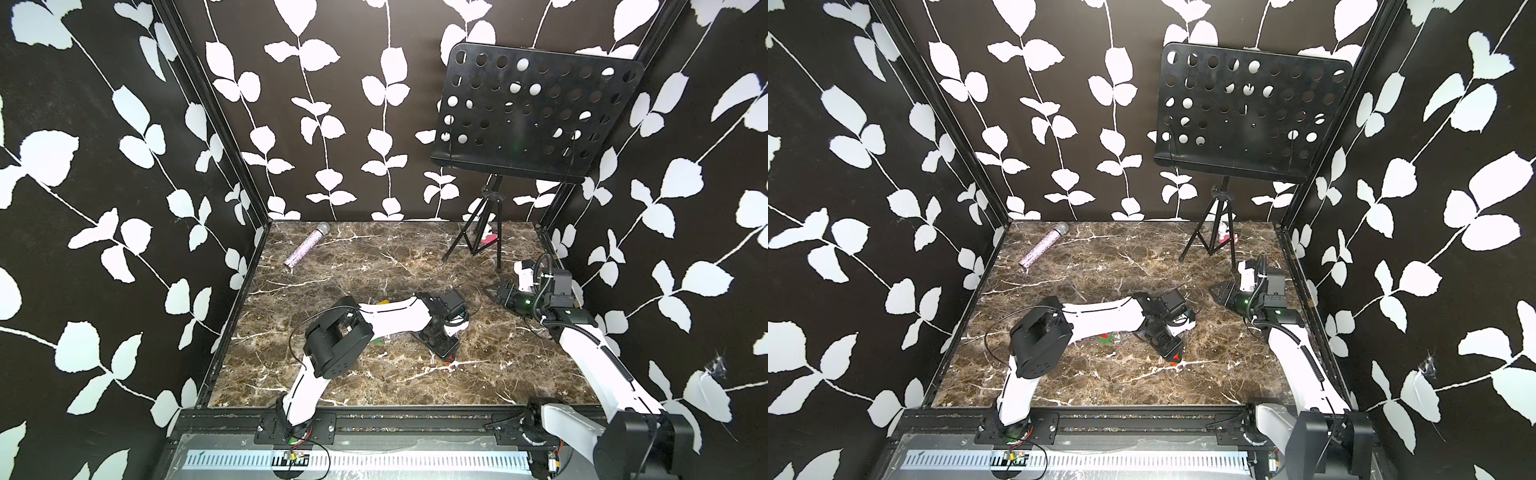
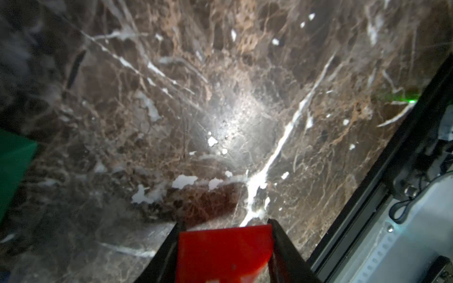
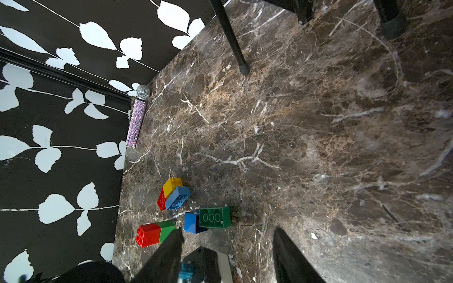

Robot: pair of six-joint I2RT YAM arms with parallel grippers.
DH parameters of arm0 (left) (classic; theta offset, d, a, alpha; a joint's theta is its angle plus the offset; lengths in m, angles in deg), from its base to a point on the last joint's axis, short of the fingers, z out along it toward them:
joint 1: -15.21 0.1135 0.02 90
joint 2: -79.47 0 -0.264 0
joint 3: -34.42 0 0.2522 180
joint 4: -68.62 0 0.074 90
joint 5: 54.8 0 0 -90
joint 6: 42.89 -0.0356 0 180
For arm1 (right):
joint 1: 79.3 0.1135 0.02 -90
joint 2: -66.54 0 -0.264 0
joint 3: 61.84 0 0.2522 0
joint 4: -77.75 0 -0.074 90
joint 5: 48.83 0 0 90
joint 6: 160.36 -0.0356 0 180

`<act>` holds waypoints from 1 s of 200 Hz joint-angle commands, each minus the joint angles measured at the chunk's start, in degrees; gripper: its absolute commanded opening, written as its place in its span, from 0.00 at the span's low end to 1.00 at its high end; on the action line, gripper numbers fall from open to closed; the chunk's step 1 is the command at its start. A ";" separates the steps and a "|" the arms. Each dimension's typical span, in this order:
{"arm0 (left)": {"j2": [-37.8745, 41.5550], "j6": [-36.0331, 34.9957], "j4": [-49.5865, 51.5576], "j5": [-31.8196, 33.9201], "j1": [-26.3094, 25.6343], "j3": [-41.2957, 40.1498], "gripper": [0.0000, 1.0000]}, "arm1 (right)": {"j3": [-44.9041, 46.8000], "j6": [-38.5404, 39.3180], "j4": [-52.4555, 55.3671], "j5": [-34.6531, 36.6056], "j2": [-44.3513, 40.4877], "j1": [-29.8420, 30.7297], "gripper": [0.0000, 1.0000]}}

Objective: Assemble the letter r with lego
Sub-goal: Place the lego brick at the center of the board, then pick up the lego brick from the center of the board.

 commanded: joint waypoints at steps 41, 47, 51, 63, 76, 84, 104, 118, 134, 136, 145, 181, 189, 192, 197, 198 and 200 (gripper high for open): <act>0.30 -0.35 0.98 2.00 0.35 2.08 0.99 | 1.13 3.16 -0.45 0.00 -0.84 -0.07 0.58; 1.22 -0.59 -0.15 2.29 0.30 1.62 0.99 | 1.05 3.57 -0.24 -0.13 -0.70 -0.06 0.58; 2.05 -0.70 -0.95 2.75 0.31 1.26 0.99 | 1.04 3.87 -0.12 -0.18 -0.58 -0.06 0.58; 5.83 -0.45 -4.02 5.47 0.36 -0.34 0.99 | 0.72 4.91 0.65 0.14 -0.08 0.06 0.58; 12.30 -0.33 -10.37 9.61 0.44 -4.55 0.99 | -0.12 6.86 1.80 0.13 1.06 0.96 0.58; 16.98 0.14 -14.82 13.09 0.62 -7.74 0.99 | -1.16 8.33 2.95 0.44 2.22 2.51 0.58; 28.34 1.36 -25.16 20.19 1.60 -16.35 0.99 | -4.57 11.41 6.29 5.26 6.97 11.14 0.57; 34.72 1.66 -29.64 24.29 2.47 -21.10 0.99 | -7.28 14.07 7.81 9.00 11.74 17.38 0.55; 39.71 3.08 -31.63 26.43 4.50 -24.81 0.99 | -9.41 16.13 6.95 8.31 16.60 21.17 0.55; 40.17 3.38 -31.88 26.26 4.82 -25.31 0.99 | -9.59 16.47 6.76 8.25 17.13 21.51 0.55; 42.17 5.64 -32.56 24.74 7.15 -27.36 0.99 | -10.09 17.56 5.76 8.58 19.05 22.61 0.57; 50.73 13.30 -48.67 18.87 13.38 -41.51 0.99 | -13.01 21.39 6.52 13.04 27.04 24.93 0.60; 52.46 14.47 -52.73 19.91 13.64 -44.66 0.99 | -13.82 21.52 6.87 13.24 28.61 25.52 0.60; 53.05 14.80 -54.07 20.36 13.66 -45.71 0.99 | -14.05 21.53 6.89 13.55 29.14 25.88 0.60; 53.92 15.15 -55.58 21.18 13.74 -46.88 0.99 | -14.38 21.54 7.03 14.28 29.32 26.43 0.59; 54.09 15.22 -55.69 21.39 13.74 -47.15 0.99 | -14.49 21.49 7.06 14.39 29.32 26.50 0.58; 54.33 15.37 -55.86 21.84 13.75 -47.40 0.99 | -14.60 21.52 7.18 14.67 30.55 26.79 0.58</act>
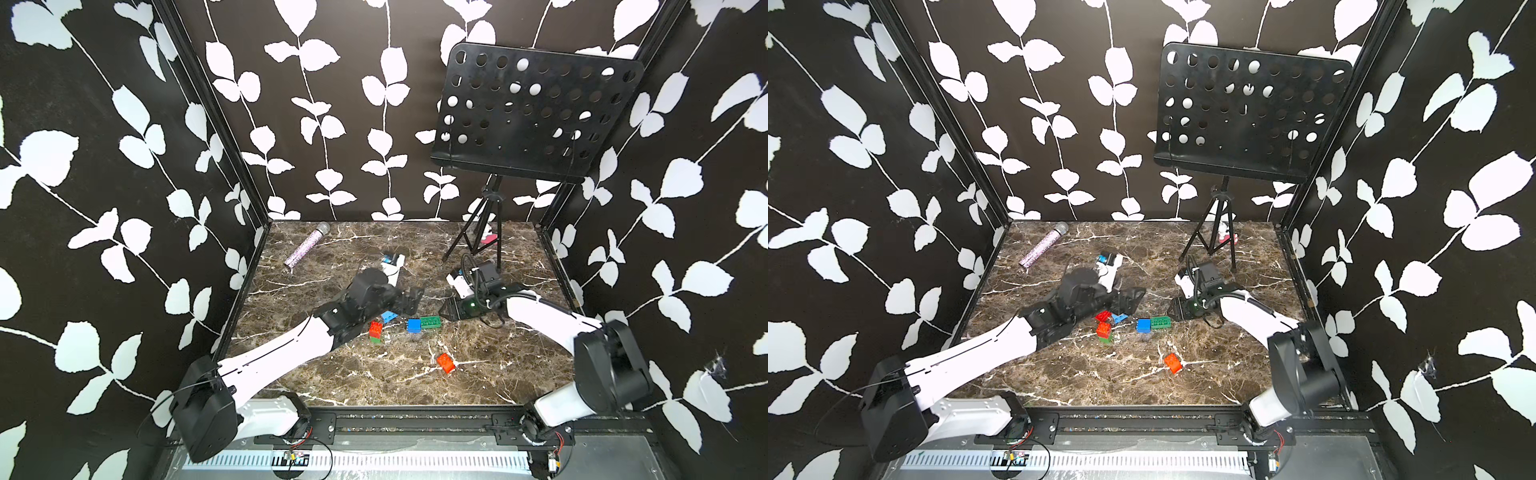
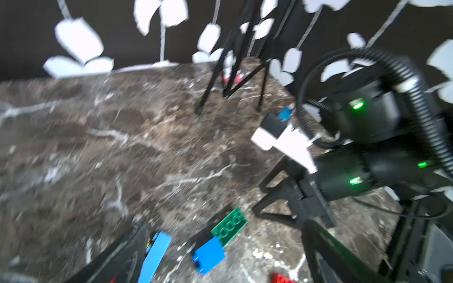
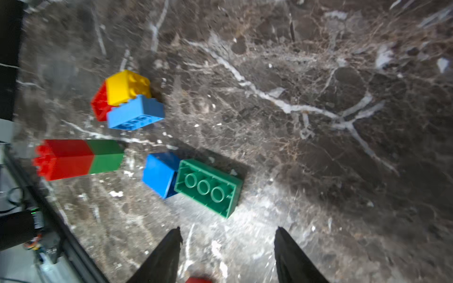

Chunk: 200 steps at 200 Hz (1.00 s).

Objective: Assemble the letter r with lego
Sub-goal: Pick up the lego brick from the center of the board.

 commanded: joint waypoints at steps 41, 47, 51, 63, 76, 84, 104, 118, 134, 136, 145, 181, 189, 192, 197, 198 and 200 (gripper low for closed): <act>6.16 3.26 -8.71 2.05 0.02 -5.85 0.99 | -3.66 2.91 2.63 8.23 6.78 3.72 0.37; 6.02 3.23 -8.41 2.18 -0.04 -5.89 0.99 | -3.67 2.99 2.71 8.29 6.97 3.72 0.35; 5.87 3.19 -8.30 2.23 0.02 -5.94 0.99 | -3.66 3.00 2.89 8.44 7.07 3.73 0.34; 5.39 3.19 -8.25 2.08 -0.01 -6.15 0.99 | -3.62 2.83 3.07 9.34 7.07 3.78 0.30; 4.87 3.32 -8.29 1.66 -0.02 -6.12 0.99 | -3.31 2.37 3.44 10.77 7.07 3.78 0.25; 4.52 3.28 -8.25 1.43 0.02 -6.11 0.99 | -3.24 2.04 3.95 11.94 7.15 3.83 0.22; 4.02 3.39 -8.45 1.09 0.02 -5.94 0.99 | -2.97 2.13 4.43 12.10 7.38 3.76 0.21; 3.75 3.29 -8.56 1.05 0.02 -5.94 0.99 | -2.56 1.85 4.43 12.74 7.40 3.76 0.20; 3.66 3.34 -8.31 0.82 0.07 -5.81 0.99 | -3.03 0.84 6.71 15.90 8.00 3.74 0.17; 3.65 3.33 -8.25 0.77 0.03 -5.77 0.99 | -2.97 0.81 6.81 16.06 8.03 3.69 0.17; 3.69 3.28 -8.05 0.62 0.02 -5.77 0.99 | -2.49 0.28 6.85 16.47 8.08 3.52 0.16; 3.55 3.78 -7.67 0.60 0.02 -5.94 0.99 | -0.50 -3.18 5.78 12.26 7.74 0.49 0.08; 3.56 3.75 -7.76 0.69 0.02 -6.03 0.99 | -0.17 -3.19 5.16 11.06 7.15 0.50 0.07; 3.58 3.75 -7.76 0.67 0.02 -6.05 0.99 | -0.15 -3.14 4.92 10.55 6.85 0.42 0.06; 3.55 3.78 -7.78 0.74 0.02 -6.02 0.99 | -0.14 -3.24 4.69 9.82 6.44 0.38 0.06; 3.60 3.70 -7.72 0.79 0.02 -6.02 0.99 | -0.10 -3.29 4.67 9.63 6.36 0.31 0.06; 3.61 3.64 -7.69 0.80 0.02 -6.04 0.99 | -0.15 -3.32 4.66 9.22 6.17 0.33 0.06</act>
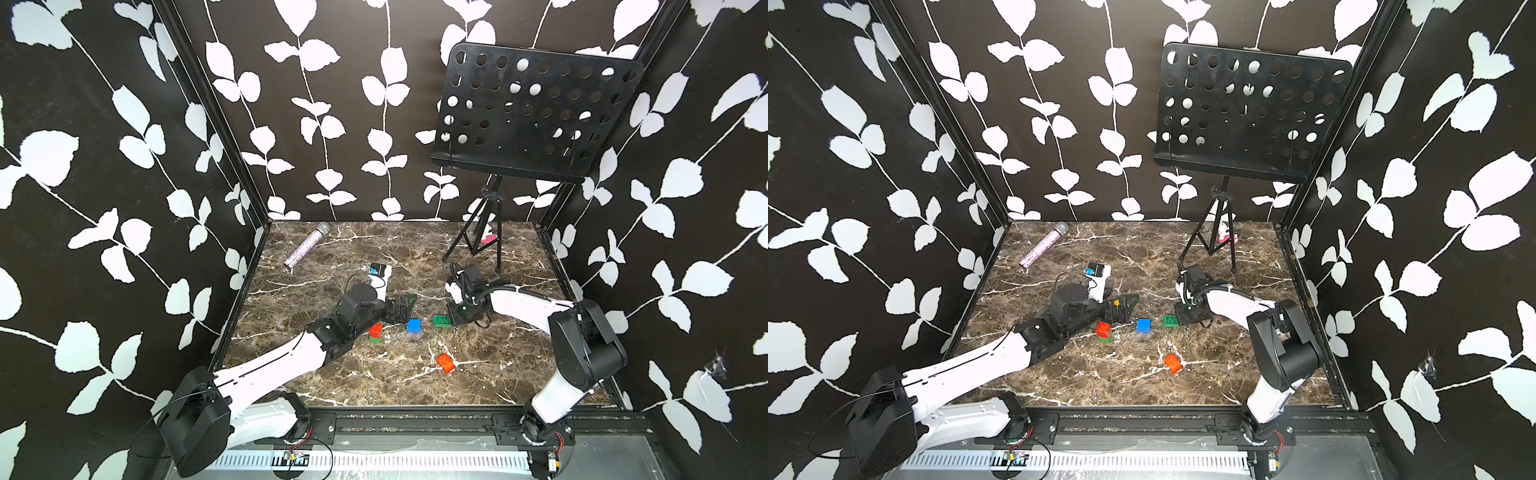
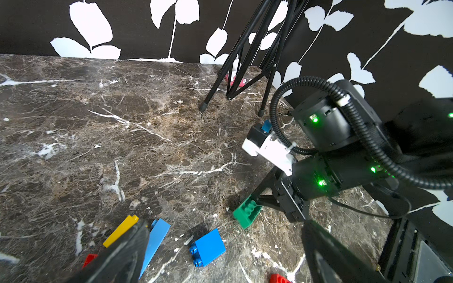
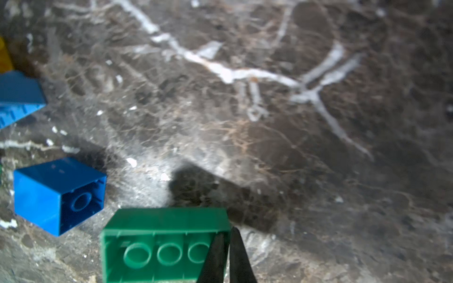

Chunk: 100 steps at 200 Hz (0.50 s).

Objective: Assemble the letter r with lego
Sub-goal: Pick up the lego brick from the center of the board.

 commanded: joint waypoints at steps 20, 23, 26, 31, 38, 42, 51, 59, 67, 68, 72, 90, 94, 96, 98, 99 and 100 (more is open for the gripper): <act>0.30 -0.55 0.38 0.16 0.02 0.94 0.99 | 0.40 -1.96 0.76 -6.82 -2.72 -1.40 0.05; 0.42 -0.69 0.43 0.48 0.02 0.99 0.99 | 0.20 -2.01 0.68 -7.75 -3.18 -1.60 0.05; 0.53 -0.80 0.44 0.99 0.02 1.00 0.99 | 0.10 -2.09 0.54 -8.84 -3.61 -1.90 0.05; 0.85 -1.06 0.06 1.89 0.02 0.81 0.99 | 0.11 -2.26 0.00 -10.91 -4.11 -2.44 0.05; 1.44 -2.23 -2.40 2.75 0.02 -0.33 0.99 | 0.21 -3.12 -1.22 -13.82 -5.23 -3.35 0.05; 1.91 -3.23 -4.59 3.04 0.02 -1.23 0.99 | 0.30 -3.76 -2.03 -15.66 -6.64 -4.03 0.04; 2.71 -6.01 -10.69 3.70 0.02 -3.74 0.99 | 0.56 -5.26 -4.16 -20.56 -7.84 -5.83 0.04; 3.39 -9.41 -15.64 4.48 0.02 -5.60 0.99 | 0.66 -6.81 -6.45 -25.05 -8.64 -7.48 0.04; 3.76 -12.77 -18.97 4.99 0.02 -6.55 0.99 | 0.47 -8.21 -8.12 -27.83 -9.17 -8.83 0.04; 3.78 -13.18 -19.24 5.05 0.06 -6.60 0.99 | 0.35 -8.32 -8.29 -28.09 -9.16 -8.90 0.04; 3.86 -14.53 -20.16 5.10 0.11 -6.59 0.99 | 0.06 -8.70 -8.56 -29.32 -9.29 -9.47 0.04; 3.30 -21.16 -22.31 3.71 0.20 -5.26 0.99 | -1.52 -9.79 -9.91 -34.94 -10.06 -10.67 0.04; 2.80 -22.63 -23.78 3.37 0.20 -5.47 0.99 | -1.66 -10.33 -10.79 -35.71 -10.51 -10.77 0.04; 2.55 -23.03 -24.62 3.29 0.20 -5.57 0.99 | -1.70 -10.58 -11.22 -36.09 -10.72 -10.77 0.04; 2.20 -23.94 -25.64 2.83 0.20 -5.77 0.99 | -1.66 -10.86 -11.82 -36.44 -10.95 -10.74 0.04; 2.08 -24.48 -26.22 2.56 0.20 -5.86 0.99 | -1.73 -10.97 -12.03 -36.71 -11.06 -10.78 0.04; 1.98 -24.96 -26.82 2.30 0.20 -5.91 0.99 | -1.81 -11.15 -12.23 -36.88 -11.16 -10.76 0.04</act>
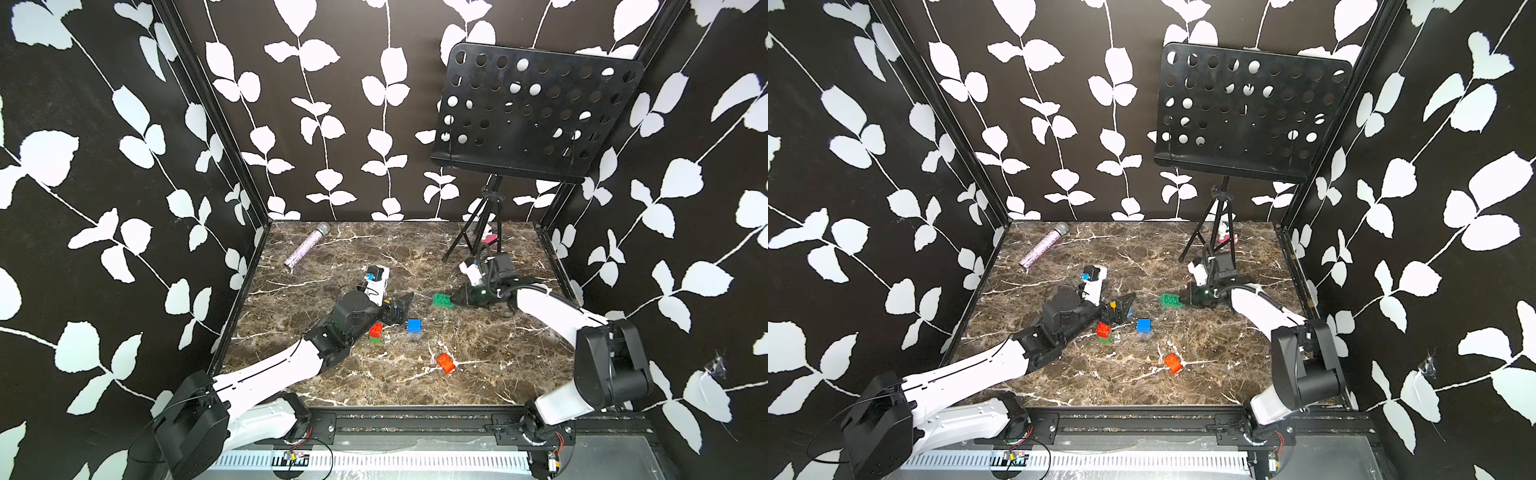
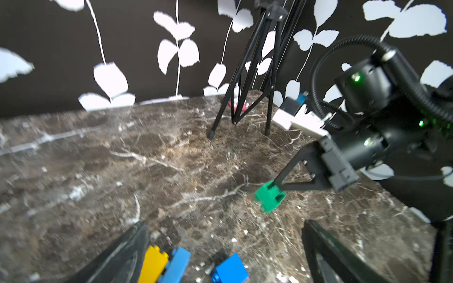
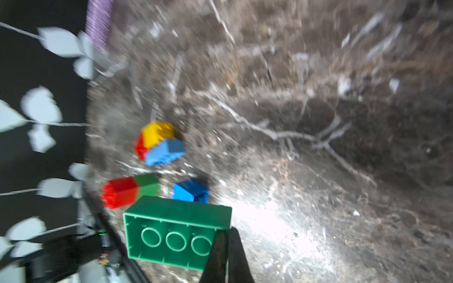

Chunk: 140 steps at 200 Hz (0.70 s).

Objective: Assemble the letter r with lego
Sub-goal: Pick up the lego brick from the center of the board.

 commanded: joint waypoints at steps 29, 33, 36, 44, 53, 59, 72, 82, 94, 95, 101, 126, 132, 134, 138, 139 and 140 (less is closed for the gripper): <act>-6.09 -22.80 -34.57 -14.73 0.15 -5.52 0.99 | -3.19 -5.78 -9.08 -16.30 -4.88 -0.31 0.04; -7.02 -23.23 -36.36 -16.40 0.15 -5.61 0.99 | -3.32 -6.25 -9.83 -17.36 -5.26 -0.36 0.04; -7.59 -23.60 -36.99 -17.61 0.13 -5.50 0.99 | -3.27 -6.62 -10.49 -18.15 -5.62 -0.37 0.04; -9.04 -24.64 -36.86 -21.09 0.15 -4.65 0.99 | -3.00 -7.69 -12.37 -20.55 -6.61 -0.28 0.04; -10.31 -25.73 -36.09 -24.85 0.15 -3.66 0.99 | -2.88 -8.19 -13.64 -22.06 -7.97 -0.25 0.04; -10.92 -26.14 -36.35 -26.74 0.11 -3.35 0.99 | -2.92 -7.90 -13.37 -22.39 -8.89 -0.24 0.04; -12.09 -26.52 -38.12 -29.52 0.15 -3.23 0.99 | -3.41 -5.95 -11.03 -22.47 -10.75 -0.33 0.05; -12.64 -26.44 -38.35 -30.35 0.11 -2.82 0.99 | -3.81 -4.72 -9.35 -22.79 -11.71 -0.29 0.05; -13.12 -26.76 -37.15 -29.75 0.15 -1.85 0.99 | -3.85 -4.01 -8.54 -23.70 -12.42 -0.23 0.05; -13.20 -26.78 -37.10 -29.64 0.15 -1.75 0.99 | -3.84 -3.97 -8.48 -23.76 -12.44 -0.24 0.05; -13.34 -26.92 -37.10 -29.13 0.15 -1.57 0.99 | -3.80 -3.61 -8.10 -24.18 -12.75 -0.17 0.05; -13.71 -26.85 -39.54 -26.34 0.15 -1.44 0.98 | -3.26 -1.65 -6.16 -24.44 -13.31 0.53 0.05; -13.71 -26.81 -39.92 -25.92 0.15 -1.38 0.98 | -3.00 -1.57 -6.38 -24.57 -13.38 0.90 0.05; -13.71 -26.73 -40.05 -25.86 0.15 -1.30 0.97 | -2.96 -1.51 -6.39 -24.58 -13.36 1.01 0.05; -13.71 -26.69 -40.19 -26.03 0.15 -1.24 0.97 | -2.91 -1.41 -6.32 -24.58 -13.35 1.23 0.05; -13.71 -26.61 -40.25 -26.06 0.15 -1.23 0.97 | -2.93 -1.39 -6.31 -24.55 -13.39 1.33 0.05; -13.71 -26.57 -40.28 -26.17 0.15 -1.22 0.97 | -2.94 -1.39 -6.31 -24.49 -13.41 1.42 0.05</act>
